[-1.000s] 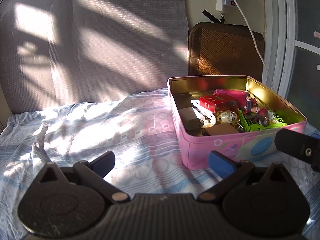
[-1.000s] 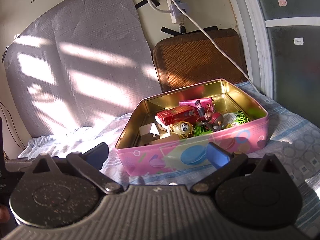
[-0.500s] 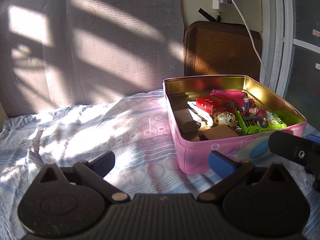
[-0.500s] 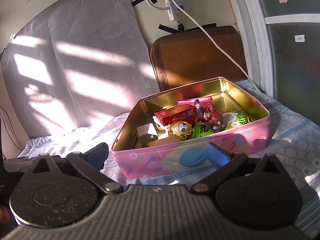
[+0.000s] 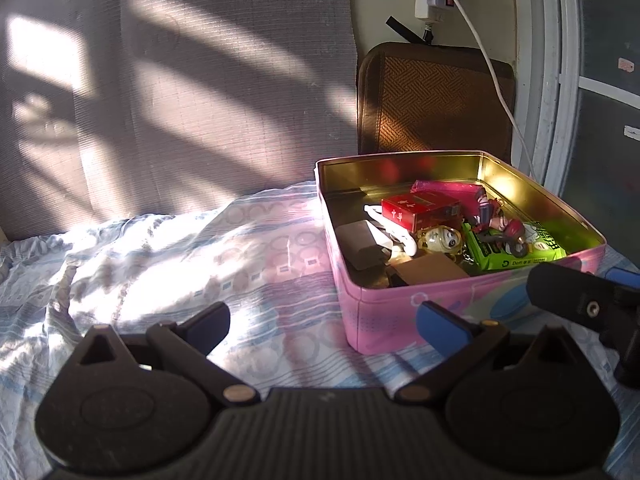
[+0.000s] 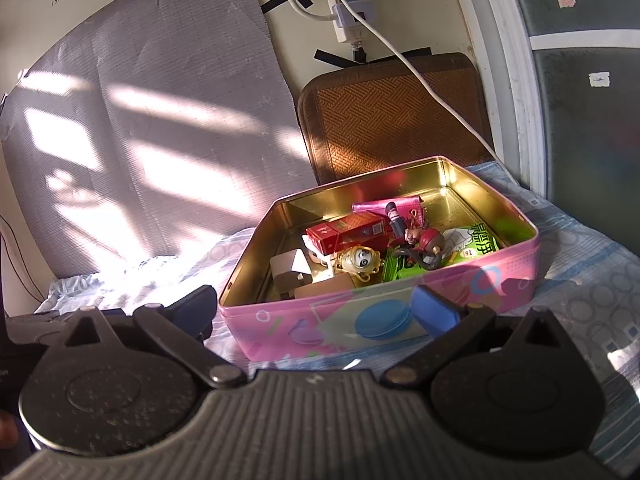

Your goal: Organize rigid objects

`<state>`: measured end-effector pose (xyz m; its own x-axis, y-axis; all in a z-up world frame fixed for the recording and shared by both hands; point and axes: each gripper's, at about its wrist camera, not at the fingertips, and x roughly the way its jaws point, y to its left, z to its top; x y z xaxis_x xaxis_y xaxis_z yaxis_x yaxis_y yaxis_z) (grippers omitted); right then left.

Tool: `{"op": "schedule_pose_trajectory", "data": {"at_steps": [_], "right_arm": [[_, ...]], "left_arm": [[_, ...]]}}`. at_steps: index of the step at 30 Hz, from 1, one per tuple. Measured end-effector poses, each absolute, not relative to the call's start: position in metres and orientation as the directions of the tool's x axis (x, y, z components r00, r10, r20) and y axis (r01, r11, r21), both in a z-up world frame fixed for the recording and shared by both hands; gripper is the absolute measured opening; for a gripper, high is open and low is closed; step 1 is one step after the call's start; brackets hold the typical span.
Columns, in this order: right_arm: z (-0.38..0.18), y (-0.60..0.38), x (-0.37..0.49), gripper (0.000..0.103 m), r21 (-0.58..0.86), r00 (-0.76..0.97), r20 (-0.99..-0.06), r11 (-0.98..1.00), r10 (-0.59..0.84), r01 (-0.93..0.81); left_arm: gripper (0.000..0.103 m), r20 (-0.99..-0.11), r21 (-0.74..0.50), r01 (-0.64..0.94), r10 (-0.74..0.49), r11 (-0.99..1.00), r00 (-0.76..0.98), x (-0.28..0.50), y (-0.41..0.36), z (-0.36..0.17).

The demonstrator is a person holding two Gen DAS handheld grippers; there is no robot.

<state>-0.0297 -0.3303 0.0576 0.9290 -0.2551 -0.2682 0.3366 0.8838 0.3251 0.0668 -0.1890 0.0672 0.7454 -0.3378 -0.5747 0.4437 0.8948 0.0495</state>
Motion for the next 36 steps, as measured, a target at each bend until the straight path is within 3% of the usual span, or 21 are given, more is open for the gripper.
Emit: {"op": "schedule_pose_trajectory", "data": {"at_steps": [36], "right_arm": [[0.0628,-0.3237,-0.0359,0.103,0.307,0.927,-0.262,0.887,-0.268,0.344]], "left_arm": [[0.103,-0.575,0.002,0.474,-0.387,0.88,0.721,0.0593,-0.1847,0.0721]]}}
